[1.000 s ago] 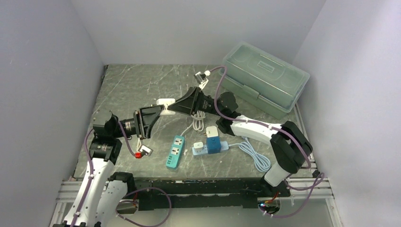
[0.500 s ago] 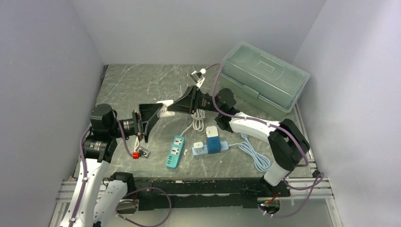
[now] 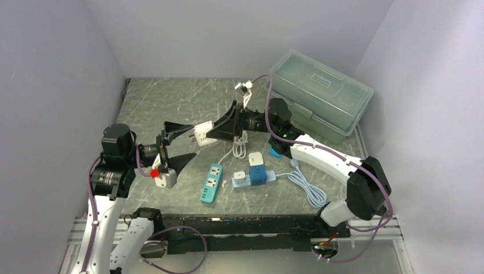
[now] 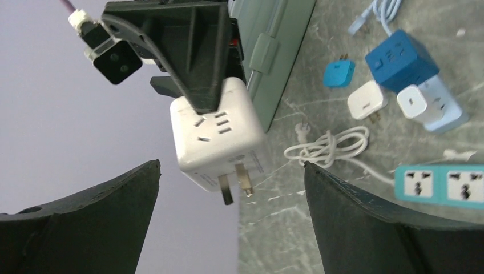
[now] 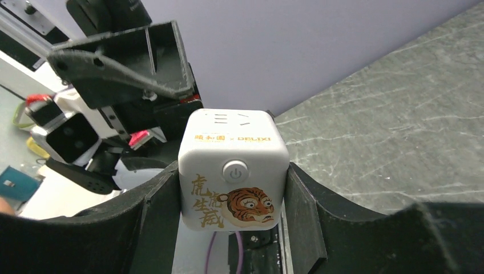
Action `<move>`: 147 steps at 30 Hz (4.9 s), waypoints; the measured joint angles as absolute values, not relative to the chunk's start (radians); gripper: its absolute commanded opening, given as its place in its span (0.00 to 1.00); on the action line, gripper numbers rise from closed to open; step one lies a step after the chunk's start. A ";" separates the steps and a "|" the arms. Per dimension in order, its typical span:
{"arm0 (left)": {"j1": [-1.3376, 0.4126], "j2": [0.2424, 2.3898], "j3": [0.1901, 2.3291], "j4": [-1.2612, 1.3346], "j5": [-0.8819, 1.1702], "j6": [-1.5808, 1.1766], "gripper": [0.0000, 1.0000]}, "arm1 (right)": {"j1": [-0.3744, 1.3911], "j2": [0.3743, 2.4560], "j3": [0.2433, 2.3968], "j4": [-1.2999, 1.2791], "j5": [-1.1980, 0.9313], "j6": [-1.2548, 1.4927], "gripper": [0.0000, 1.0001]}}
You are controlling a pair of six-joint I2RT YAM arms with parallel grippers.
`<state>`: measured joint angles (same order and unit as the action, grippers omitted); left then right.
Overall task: Insert the plug
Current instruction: Pick up the plug from the corner of the board, then insert the plug into the socket.
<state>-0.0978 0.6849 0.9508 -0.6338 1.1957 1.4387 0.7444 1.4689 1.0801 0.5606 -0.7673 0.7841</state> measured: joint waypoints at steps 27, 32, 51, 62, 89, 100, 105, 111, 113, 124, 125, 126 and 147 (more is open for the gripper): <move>-0.180 0.704 0.868 -0.371 0.985 1.077 0.00 | 0.879 1.493 1.182 0.413 -0.578 0.635 0.98; -0.190 0.673 0.842 -0.353 1.008 1.086 0.00 | 0.899 1.515 1.182 0.417 -0.548 0.645 1.00; -0.190 0.708 0.825 -0.350 0.984 1.117 0.97 | 0.905 1.538 1.207 0.377 -0.569 0.653 0.00; -0.186 0.896 0.871 -0.440 0.793 0.917 1.00 | 0.891 1.526 1.316 -0.122 -0.390 0.263 0.00; 0.051 1.129 0.928 -0.549 0.606 0.569 1.00 | 0.970 1.673 1.362 -0.505 -0.171 -0.042 0.00; 0.115 1.317 1.039 -0.640 0.505 0.435 1.00 | 0.984 1.825 1.430 -0.574 -0.239 -0.172 0.00; 0.134 1.317 1.039 -0.649 0.487 0.400 1.00 | 1.004 1.884 1.489 -0.640 -0.230 -0.221 0.00; 0.134 1.317 1.038 -0.649 0.473 0.389 1.00 | 1.039 1.912 1.541 -0.689 -0.190 -0.251 0.00; 0.134 1.317 1.038 -0.649 0.472 0.381 1.00 | 1.048 1.923 1.556 -0.696 -0.183 -0.258 0.00; 0.136 1.318 1.038 -0.649 0.464 0.371 1.00 | 1.050 1.960 1.589 -0.708 -0.125 -0.283 0.00; 0.136 1.319 1.038 -0.649 0.462 0.371 1.00 | 1.050 1.961 1.589 -0.709 -0.120 -0.285 0.00; 0.136 1.319 1.038 -0.649 0.458 0.371 1.00 | 1.050 1.962 1.589 -0.710 -0.116 -0.286 0.00; 0.147 1.328 1.038 -0.647 0.424 0.340 1.00 | 1.050 1.980 1.609 -0.711 -0.104 -0.293 0.00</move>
